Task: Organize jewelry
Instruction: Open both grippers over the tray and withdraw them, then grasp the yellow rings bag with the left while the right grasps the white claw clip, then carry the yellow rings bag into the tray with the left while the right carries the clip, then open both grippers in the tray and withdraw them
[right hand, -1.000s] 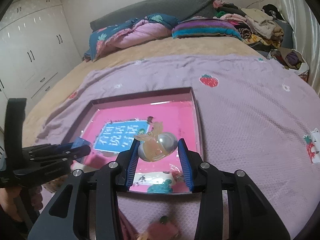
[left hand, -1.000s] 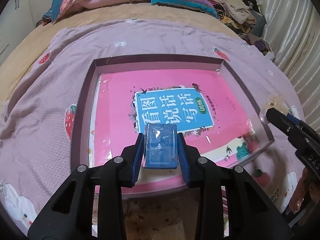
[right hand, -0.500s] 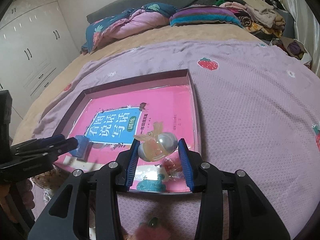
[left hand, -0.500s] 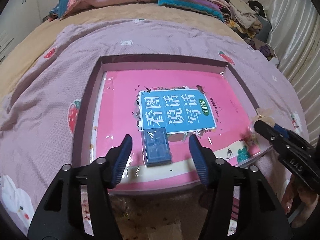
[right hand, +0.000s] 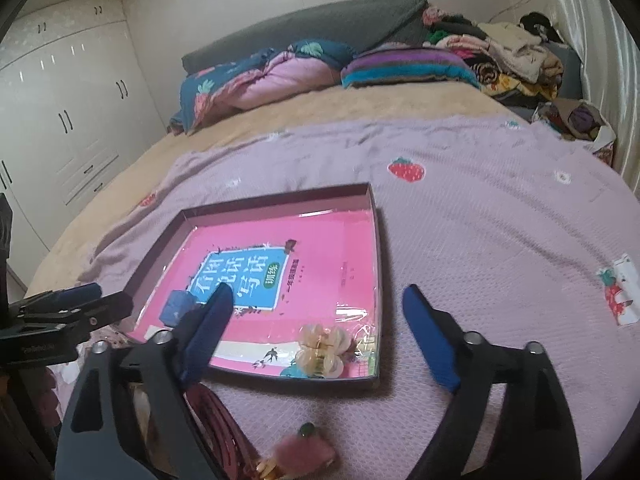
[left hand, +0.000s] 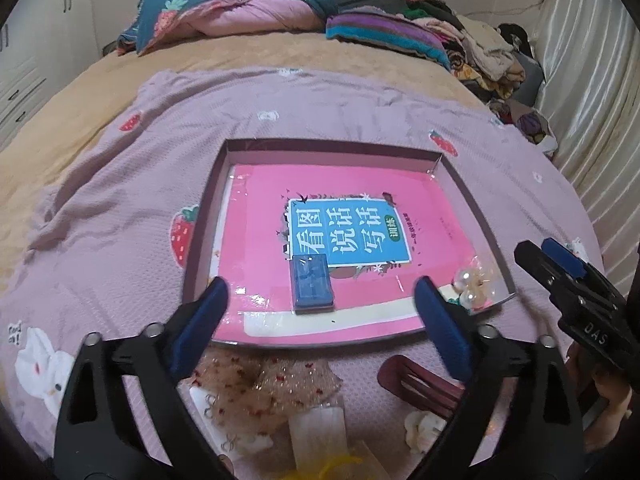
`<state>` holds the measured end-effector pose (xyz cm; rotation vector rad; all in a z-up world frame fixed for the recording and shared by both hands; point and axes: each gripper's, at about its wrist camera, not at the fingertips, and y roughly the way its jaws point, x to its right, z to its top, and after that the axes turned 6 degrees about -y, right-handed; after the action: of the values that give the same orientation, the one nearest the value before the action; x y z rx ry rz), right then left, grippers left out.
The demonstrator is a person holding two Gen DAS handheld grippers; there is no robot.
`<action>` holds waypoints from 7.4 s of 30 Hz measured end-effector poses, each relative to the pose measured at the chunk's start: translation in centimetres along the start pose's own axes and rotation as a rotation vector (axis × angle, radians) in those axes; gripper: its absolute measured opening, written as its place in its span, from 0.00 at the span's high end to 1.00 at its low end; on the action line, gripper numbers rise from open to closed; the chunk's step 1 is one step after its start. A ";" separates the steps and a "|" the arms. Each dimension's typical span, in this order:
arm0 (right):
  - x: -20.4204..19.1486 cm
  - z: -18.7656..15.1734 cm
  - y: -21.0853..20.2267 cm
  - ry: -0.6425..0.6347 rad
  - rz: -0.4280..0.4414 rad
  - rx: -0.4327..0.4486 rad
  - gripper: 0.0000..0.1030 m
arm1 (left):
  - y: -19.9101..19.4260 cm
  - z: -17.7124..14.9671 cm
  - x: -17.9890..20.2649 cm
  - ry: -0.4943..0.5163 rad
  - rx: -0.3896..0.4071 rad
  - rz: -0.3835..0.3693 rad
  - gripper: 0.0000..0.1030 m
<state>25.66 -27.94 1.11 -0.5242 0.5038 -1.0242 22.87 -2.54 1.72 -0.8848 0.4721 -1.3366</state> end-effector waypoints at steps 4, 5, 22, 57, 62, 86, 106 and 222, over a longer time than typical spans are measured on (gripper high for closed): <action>-0.2 -0.1 -1.3 -0.026 -0.019 0.022 0.14 | -1.6 -0.2 0.2 -0.002 0.026 0.001 0.09; -0.3 -0.1 -1.7 -0.028 -0.022 0.027 0.14 | -2.2 -0.2 0.2 -0.006 0.032 -0.003 0.09; -3.7 0.4 -10.6 -0.128 -0.057 0.183 0.06 | -9.4 -1.4 -0.3 -0.013 0.134 -0.051 0.09; -7.7 -6.8 -14.4 -0.187 -0.035 0.058 0.06 | -11.8 -9.3 -4.6 0.076 0.100 -0.057 0.09; -7.8 -7.8 -14.0 -0.194 -0.037 0.025 0.06 | -10.7 -10.7 -4.6 0.106 0.063 -0.052 0.09; -7.2 -11.9 -9.8 -0.219 -0.026 -0.144 0.06 | -2.0 -14.0 -1.9 0.338 -0.112 -0.074 0.24; -10.1 -12.4 -1.3 -0.286 0.025 -0.299 0.39 | -2.5 -13.1 -4.4 0.225 -0.137 -0.218 0.76; -5.6 2.0 10.1 -0.138 -0.033 -0.242 0.42 | 2.4 2.4 -6.1 0.061 -0.057 -0.111 0.62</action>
<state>31.21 -18.37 -2.83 -0.8150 0.4996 -0.9558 24.86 3.92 0.17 -0.9308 0.5168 -1.4604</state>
